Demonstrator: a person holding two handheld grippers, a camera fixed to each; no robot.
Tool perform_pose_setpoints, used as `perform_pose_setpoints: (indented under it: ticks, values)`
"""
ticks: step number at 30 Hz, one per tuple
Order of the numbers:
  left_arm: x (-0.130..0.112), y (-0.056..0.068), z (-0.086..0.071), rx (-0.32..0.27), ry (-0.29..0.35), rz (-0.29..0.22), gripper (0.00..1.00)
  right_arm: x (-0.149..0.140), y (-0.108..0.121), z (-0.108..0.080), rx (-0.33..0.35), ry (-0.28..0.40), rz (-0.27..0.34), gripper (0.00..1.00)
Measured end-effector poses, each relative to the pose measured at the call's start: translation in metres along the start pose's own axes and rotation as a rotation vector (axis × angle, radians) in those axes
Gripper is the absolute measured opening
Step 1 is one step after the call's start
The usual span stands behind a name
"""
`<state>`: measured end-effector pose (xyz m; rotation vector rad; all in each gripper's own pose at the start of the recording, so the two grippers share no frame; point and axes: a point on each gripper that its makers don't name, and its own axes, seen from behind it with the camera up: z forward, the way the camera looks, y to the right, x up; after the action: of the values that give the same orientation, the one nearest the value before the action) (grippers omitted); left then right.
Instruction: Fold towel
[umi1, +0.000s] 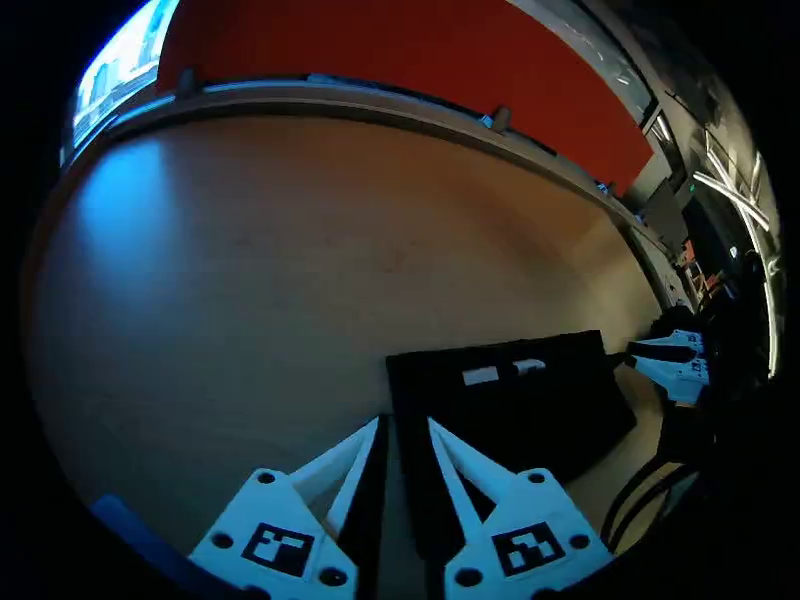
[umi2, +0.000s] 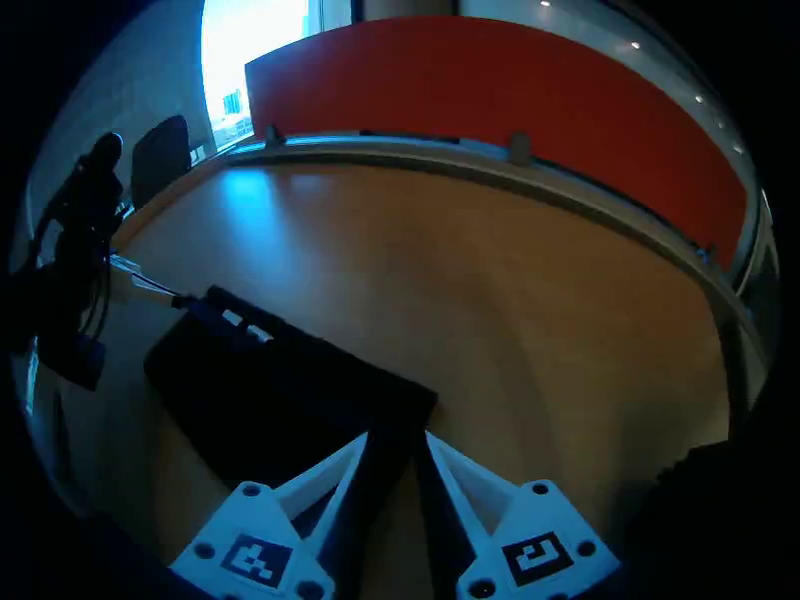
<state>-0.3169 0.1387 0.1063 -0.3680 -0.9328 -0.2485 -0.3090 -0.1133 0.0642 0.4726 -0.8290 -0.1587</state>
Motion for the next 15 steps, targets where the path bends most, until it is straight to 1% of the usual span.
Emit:
perform_pose_setpoints:
  ticks: [4, 5, 6, 8, 9, 10, 12, 15]
  values:
    - [0.006, -0.005, 0.003, 0.021, 0.008, 0.002, 0.42, 0.003, 0.006, 0.003, -0.021, 0.002, -0.006, 0.30]
    - [0.008, -0.006, 0.003, 0.026, 0.010, 0.004, 0.47, 0.003, 0.007, 0.004, -0.025, 0.003, -0.007, 0.38]
    - [0.009, -0.007, 0.004, 0.031, 0.012, 0.005, 0.52, 0.004, 0.008, 0.004, -0.027, 0.005, -0.006, 0.47]
    - [0.012, -0.008, 0.003, 0.037, 0.017, 0.008, 0.69, 0.007, 0.009, 0.004, -0.029, 0.007, -0.003, 0.64]
    - [0.013, -0.008, 0.003, 0.039, 0.019, 0.009, 0.76, 0.007, 0.009, 0.003, -0.029, 0.010, -0.003, 0.73]
    - [0.013, -0.008, 0.002, 0.040, 0.021, 0.010, 0.83, 0.008, 0.009, 0.002, -0.028, 0.012, -0.004, 0.81]
    - [0.013, -0.009, 0.001, 0.044, 0.023, 0.012, 0.86, 0.009, 0.009, 0.000, -0.024, 0.016, -0.007, 0.95]
    - [0.012, -0.010, 0.000, 0.052, 0.025, 0.014, 0.87, 0.009, 0.007, -0.002, -0.018, 0.018, -0.015, 0.95]
